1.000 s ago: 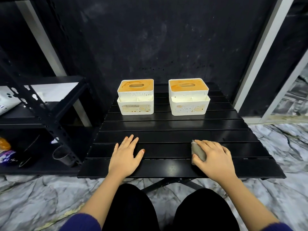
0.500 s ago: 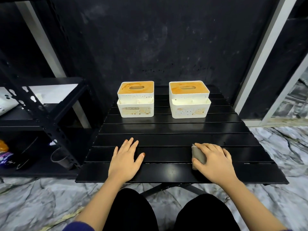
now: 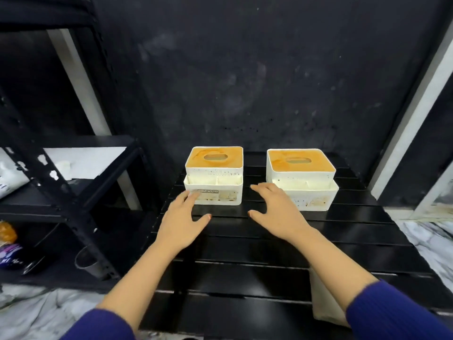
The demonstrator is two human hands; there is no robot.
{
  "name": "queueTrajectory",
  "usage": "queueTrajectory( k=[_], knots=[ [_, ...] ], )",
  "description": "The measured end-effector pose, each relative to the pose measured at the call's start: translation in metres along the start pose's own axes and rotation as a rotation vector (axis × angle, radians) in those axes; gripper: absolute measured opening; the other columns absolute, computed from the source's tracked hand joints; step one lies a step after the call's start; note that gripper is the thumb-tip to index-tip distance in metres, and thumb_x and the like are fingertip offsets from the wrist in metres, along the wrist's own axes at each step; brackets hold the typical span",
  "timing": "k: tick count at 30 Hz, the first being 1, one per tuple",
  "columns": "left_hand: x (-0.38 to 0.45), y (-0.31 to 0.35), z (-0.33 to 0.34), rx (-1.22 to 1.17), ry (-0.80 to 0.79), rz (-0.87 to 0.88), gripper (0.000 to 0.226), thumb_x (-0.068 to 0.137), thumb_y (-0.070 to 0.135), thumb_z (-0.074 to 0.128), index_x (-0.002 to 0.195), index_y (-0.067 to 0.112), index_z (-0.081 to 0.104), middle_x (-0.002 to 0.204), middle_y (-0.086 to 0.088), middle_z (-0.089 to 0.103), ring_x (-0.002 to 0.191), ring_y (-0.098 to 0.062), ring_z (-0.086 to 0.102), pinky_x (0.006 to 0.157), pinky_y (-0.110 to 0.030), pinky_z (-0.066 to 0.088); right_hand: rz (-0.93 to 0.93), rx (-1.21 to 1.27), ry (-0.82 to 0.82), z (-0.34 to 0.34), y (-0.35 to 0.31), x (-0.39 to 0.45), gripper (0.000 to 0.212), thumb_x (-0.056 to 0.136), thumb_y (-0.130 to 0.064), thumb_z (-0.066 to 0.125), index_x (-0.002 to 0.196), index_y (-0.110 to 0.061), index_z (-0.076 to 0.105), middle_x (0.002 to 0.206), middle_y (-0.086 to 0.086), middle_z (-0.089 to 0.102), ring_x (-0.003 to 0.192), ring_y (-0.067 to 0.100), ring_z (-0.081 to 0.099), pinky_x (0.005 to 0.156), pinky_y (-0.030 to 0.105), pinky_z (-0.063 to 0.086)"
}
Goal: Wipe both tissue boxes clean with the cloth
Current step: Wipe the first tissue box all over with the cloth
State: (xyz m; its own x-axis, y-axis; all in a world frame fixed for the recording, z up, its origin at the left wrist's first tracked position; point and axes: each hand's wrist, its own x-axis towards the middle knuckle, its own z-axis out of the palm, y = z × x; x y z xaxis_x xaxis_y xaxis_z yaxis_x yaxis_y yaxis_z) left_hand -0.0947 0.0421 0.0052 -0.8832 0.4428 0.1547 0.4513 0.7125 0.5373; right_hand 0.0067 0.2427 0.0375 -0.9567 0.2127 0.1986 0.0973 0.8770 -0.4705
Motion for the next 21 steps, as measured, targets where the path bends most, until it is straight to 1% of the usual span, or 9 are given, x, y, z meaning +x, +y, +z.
queueTrajectory(
  k=[3,6,8,10,13,17,21],
  knots=[
    [0.033,-0.002,-0.011,0.016,0.062,0.044,0.068,0.084,0.037,0.065,0.143,0.027,0.034,0.154,0.0,0.025,0.139,-0.022,0.024,0.113,-0.039,0.025,-0.022,-0.011,0.022,0.005,-0.005,0.036,0.067,0.084,-0.026,0.063,0.141,-0.019,0.029,0.144,0.001,0.032,0.131,0.018,0.031,0.106,0.03,0.031],
    [0.062,-0.002,-0.015,0.04,0.102,0.104,0.07,0.08,0.037,0.069,0.142,0.025,0.038,0.151,0.001,0.029,0.138,-0.022,0.027,0.112,-0.039,0.027,-0.011,-0.016,0.009,0.013,-0.003,0.066,0.073,0.082,-0.025,0.065,0.143,-0.018,0.025,0.146,0.0,0.028,0.132,0.018,0.03,0.107,0.032,0.032],
    [0.077,-0.002,-0.014,0.05,0.098,0.095,0.072,0.078,0.038,0.071,0.141,0.024,0.039,0.152,0.0,0.028,0.138,-0.023,0.028,0.112,-0.038,0.027,0.005,-0.013,-0.017,0.018,-0.002,0.082,0.076,0.081,-0.026,0.067,0.143,-0.018,0.024,0.147,0.0,0.025,0.133,0.018,0.028,0.107,0.033,0.032],
    [0.087,-0.003,-0.01,0.045,0.079,0.051,0.075,0.078,0.04,0.071,0.142,0.022,0.036,0.154,-0.001,0.024,0.14,-0.022,0.025,0.113,-0.036,0.025,0.017,-0.023,-0.024,0.023,0.0,0.091,0.076,0.08,-0.026,0.068,0.142,-0.019,0.025,0.147,-0.001,0.025,0.132,0.018,0.029,0.106,0.034,0.034],
    [0.092,-0.006,-0.006,0.02,0.09,0.022,0.076,0.078,0.044,0.07,0.143,0.023,0.036,0.156,0.0,0.02,0.141,-0.019,0.024,0.113,-0.034,0.025,0.021,-0.015,0.025,0.026,0.005,0.097,0.071,0.079,-0.025,0.069,0.14,-0.019,0.032,0.146,-0.002,0.03,0.131,0.017,0.03,0.106,0.033,0.034],
    [0.084,-0.01,-0.003,-0.017,0.126,0.032,0.073,0.076,0.045,0.071,0.14,0.027,0.04,0.155,0.005,0.023,0.14,-0.016,0.028,0.111,-0.033,0.028,0.009,0.015,0.076,0.027,0.01,0.091,0.067,0.077,-0.023,0.072,0.136,-0.019,0.04,0.141,-0.004,0.038,0.127,0.016,0.035,0.104,0.03,0.034],
    [0.062,-0.007,-0.005,-0.077,0.136,0.047,0.074,0.073,0.043,0.075,0.138,0.027,0.044,0.154,0.007,0.026,0.139,-0.013,0.03,0.111,-0.029,0.026,0.018,0.056,0.109,0.026,0.007,0.069,0.066,0.075,-0.024,0.073,0.134,-0.022,0.043,0.14,-0.007,0.04,0.126,0.015,0.037,0.102,0.031,0.038]
  ],
)
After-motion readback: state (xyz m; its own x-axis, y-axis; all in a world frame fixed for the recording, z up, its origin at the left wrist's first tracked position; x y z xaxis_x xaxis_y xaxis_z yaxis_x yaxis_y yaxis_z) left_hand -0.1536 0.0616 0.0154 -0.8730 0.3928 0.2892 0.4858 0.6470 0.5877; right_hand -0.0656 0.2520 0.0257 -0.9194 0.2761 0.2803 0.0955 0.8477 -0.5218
